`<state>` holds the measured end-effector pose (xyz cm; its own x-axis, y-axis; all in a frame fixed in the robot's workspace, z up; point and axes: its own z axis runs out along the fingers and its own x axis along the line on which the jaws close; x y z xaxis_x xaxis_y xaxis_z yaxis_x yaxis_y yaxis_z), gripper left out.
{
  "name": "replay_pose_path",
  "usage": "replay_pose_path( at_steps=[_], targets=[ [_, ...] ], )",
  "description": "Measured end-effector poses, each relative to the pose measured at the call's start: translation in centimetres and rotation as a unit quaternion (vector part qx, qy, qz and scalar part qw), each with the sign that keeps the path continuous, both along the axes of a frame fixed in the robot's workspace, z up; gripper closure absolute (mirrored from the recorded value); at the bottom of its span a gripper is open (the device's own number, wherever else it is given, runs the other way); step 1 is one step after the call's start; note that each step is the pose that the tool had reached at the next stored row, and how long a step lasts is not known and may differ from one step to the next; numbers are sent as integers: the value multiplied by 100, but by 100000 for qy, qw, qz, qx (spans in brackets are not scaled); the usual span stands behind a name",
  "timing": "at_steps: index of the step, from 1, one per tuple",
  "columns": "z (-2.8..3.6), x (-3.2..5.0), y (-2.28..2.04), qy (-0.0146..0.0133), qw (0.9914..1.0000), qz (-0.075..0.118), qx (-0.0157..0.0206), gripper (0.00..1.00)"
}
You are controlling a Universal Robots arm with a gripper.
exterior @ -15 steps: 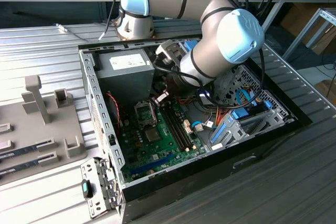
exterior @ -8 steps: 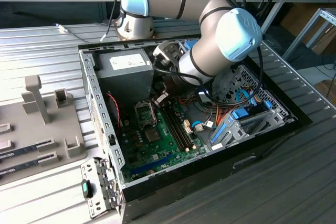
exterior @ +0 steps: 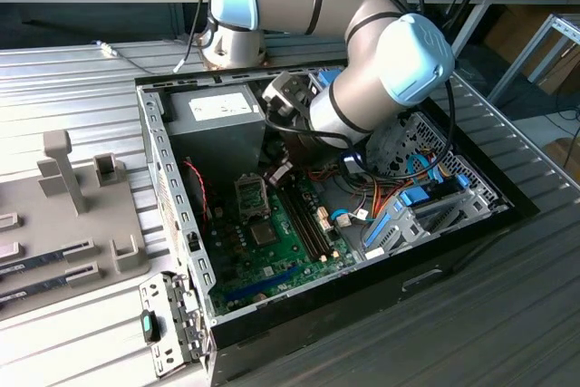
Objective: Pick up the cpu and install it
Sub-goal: 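Close the cpu cover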
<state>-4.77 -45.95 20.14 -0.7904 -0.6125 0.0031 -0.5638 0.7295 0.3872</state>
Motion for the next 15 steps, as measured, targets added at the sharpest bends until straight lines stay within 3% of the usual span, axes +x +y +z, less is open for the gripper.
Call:
replay_pose_path(
  at_steps=[8, 12, 15],
  targets=[
    [60, 0, -16, -7, 99992, 918, 900, 89],
    [92, 0, -21, -14, 99978, 1116, 1768, 89],
    [102, 0, -32, -18, 99955, 1269, 2708, 89]
  ],
)
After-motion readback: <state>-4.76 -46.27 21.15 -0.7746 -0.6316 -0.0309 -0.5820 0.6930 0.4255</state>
